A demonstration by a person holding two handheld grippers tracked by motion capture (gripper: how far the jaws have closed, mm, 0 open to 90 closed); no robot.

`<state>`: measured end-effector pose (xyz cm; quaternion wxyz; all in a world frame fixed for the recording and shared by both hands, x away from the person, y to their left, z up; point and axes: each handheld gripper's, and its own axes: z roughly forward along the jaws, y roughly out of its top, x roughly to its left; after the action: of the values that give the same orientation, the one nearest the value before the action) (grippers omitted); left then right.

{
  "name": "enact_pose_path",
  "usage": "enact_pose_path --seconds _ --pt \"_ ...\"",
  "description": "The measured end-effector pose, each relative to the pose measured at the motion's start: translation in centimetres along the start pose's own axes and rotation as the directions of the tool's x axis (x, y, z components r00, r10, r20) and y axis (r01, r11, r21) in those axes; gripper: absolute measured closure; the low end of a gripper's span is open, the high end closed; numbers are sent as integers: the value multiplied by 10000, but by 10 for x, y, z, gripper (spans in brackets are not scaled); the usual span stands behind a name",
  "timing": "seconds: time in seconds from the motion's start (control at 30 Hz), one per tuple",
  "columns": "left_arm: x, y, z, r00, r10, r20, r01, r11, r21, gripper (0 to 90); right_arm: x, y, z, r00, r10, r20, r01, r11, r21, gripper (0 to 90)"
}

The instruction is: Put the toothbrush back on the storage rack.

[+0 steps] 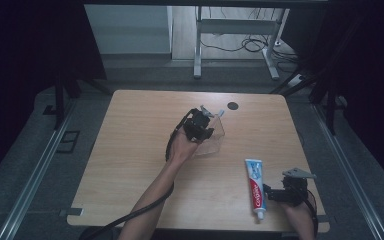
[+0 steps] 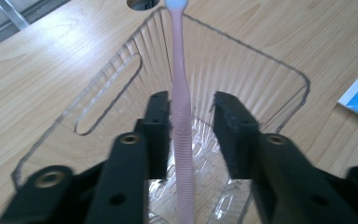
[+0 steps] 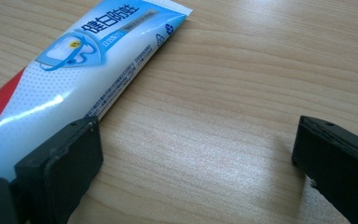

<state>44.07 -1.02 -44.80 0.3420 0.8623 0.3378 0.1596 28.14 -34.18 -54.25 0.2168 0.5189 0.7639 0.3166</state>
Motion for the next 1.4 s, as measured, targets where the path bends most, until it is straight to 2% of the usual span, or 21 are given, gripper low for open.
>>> enact_pose_path --seconds 0.17,0.4,0.67,1.23,1.4 --pt "3 1 -8 9996 -203 170 205 9997 -125 533 0 0 0 10000 -6 0 6 10000 -2 13" --pt "5 0 -17 9953 -511 819 531 9984 -214 392 0 0 0 10000 3 10 -3 10000 -1 13" --pt "5 -5 -25 9923 -705 1017 737 9969 -281 269 0 0 0 10000 16 5 -16 10000 8 13" --pt "-3 -18 -42 9899 -652 1258 709 9966 -413 192 0 0 0 10000 -1 11 1 10000 7 13" --pt "-2 -25 -48 9875 -814 1349 893 9946 -533 189 0 0 0 10000 -3 12 3 10000 8 13"
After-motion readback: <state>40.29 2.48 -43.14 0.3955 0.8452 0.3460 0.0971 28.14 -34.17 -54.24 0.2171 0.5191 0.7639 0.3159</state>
